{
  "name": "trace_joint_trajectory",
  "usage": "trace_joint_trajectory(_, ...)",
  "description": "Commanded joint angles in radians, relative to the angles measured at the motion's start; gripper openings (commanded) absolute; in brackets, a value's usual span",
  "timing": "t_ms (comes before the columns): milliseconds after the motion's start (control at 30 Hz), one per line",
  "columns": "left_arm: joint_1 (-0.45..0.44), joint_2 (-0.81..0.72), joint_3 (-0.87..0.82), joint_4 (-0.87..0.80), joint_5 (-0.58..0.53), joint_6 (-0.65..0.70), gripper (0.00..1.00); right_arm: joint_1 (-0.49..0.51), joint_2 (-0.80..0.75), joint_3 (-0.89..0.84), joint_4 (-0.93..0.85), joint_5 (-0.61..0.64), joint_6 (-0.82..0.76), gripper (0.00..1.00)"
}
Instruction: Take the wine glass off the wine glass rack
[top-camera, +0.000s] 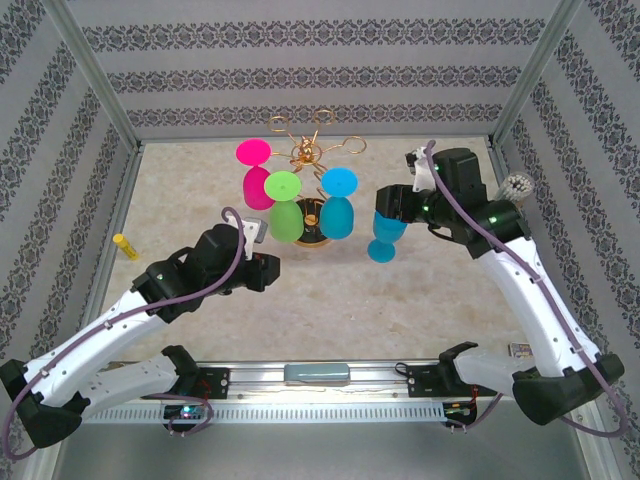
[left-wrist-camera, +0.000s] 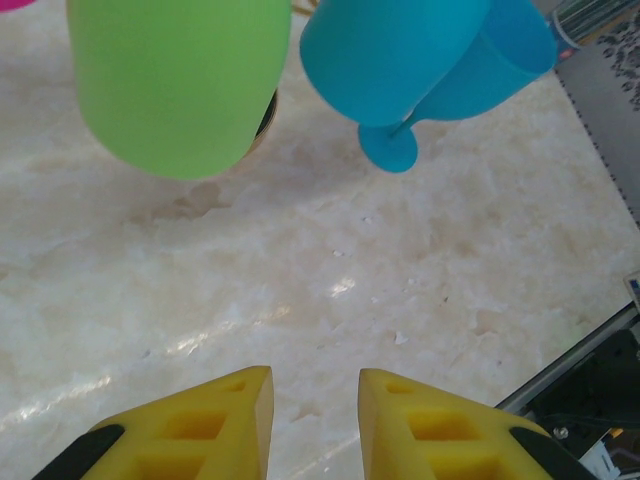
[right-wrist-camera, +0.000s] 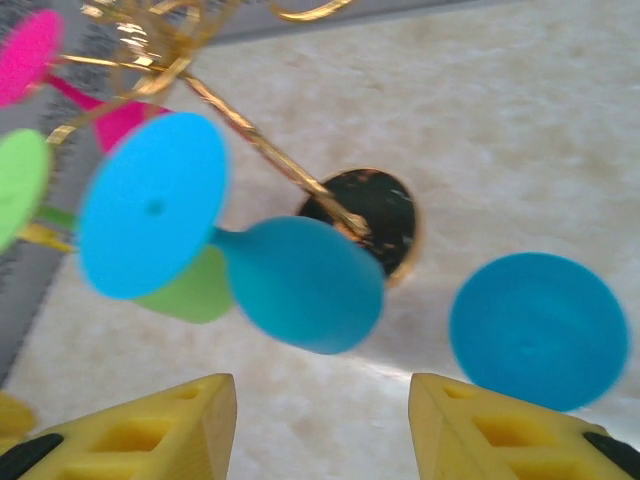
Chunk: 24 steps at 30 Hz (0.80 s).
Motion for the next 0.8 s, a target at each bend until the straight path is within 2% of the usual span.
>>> trace_joint_trajectory(0, 0.013, 0.007, 0.023, 0.083, 0.013, 0.027, 0.29, -0.002, -0.009, -0.049, 0.109, -0.169, 0.106, 0.5)
trace_joint_trajectory(333, 0.014, 0.043, 0.034, 0.164, 0.044, 0.03, 0.31, 0.005, -0.003, -0.151, 0.369, -0.292, 0.273, 0.53)
trace_joint_trajectory(767, 0.014, 0.035, 0.009, 0.182, 0.044, 0.023, 0.31, -0.005, 0.061, -0.182, 0.481, -0.293, 0.333, 0.48)
